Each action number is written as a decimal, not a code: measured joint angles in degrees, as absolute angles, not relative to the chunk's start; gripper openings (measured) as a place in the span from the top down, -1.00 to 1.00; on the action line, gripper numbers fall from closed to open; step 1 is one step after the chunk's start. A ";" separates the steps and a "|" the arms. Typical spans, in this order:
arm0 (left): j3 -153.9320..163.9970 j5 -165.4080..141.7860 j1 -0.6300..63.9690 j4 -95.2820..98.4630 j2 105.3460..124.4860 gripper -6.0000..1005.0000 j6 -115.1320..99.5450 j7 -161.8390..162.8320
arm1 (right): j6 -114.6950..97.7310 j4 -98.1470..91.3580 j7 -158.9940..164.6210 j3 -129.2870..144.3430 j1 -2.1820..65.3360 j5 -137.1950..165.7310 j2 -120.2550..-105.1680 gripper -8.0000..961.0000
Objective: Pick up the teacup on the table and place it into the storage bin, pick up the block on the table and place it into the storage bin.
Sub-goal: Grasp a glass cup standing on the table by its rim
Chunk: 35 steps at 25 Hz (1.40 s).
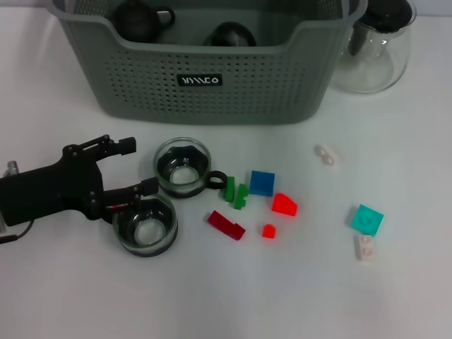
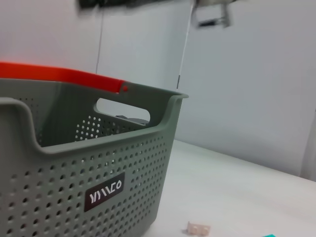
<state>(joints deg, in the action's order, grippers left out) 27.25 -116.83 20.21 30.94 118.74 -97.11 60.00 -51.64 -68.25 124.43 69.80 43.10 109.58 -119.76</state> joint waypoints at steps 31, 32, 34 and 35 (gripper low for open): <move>61.74 -135.94 18.54 84.69 124.75 -0.64 -108.58 109.30 | -103.86 -71.75 91.58 39.46 19.81 121.86 -119.38 -0.02; 65.12 -137.59 18.01 86.06 124.74 -0.63 -106.67 111.68 | -103.84 -71.71 91.58 39.44 20.02 122.00 -119.40 -0.02; 70.91 -140.67 17.36 87.87 124.71 -0.62 -103.38 115.83 | -103.82 -71.66 91.59 39.43 20.32 122.12 -119.43 -0.02; 73.64 -141.98 17.12 88.67 124.71 -0.61 -101.92 118.05 | -103.83 -71.63 91.59 39.42 20.48 122.14 -119.44 -0.02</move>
<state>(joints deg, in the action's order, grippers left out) 73.64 -141.98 17.12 88.67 124.71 -101.92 118.05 -103.83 -71.63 91.60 39.42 20.48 122.14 -119.44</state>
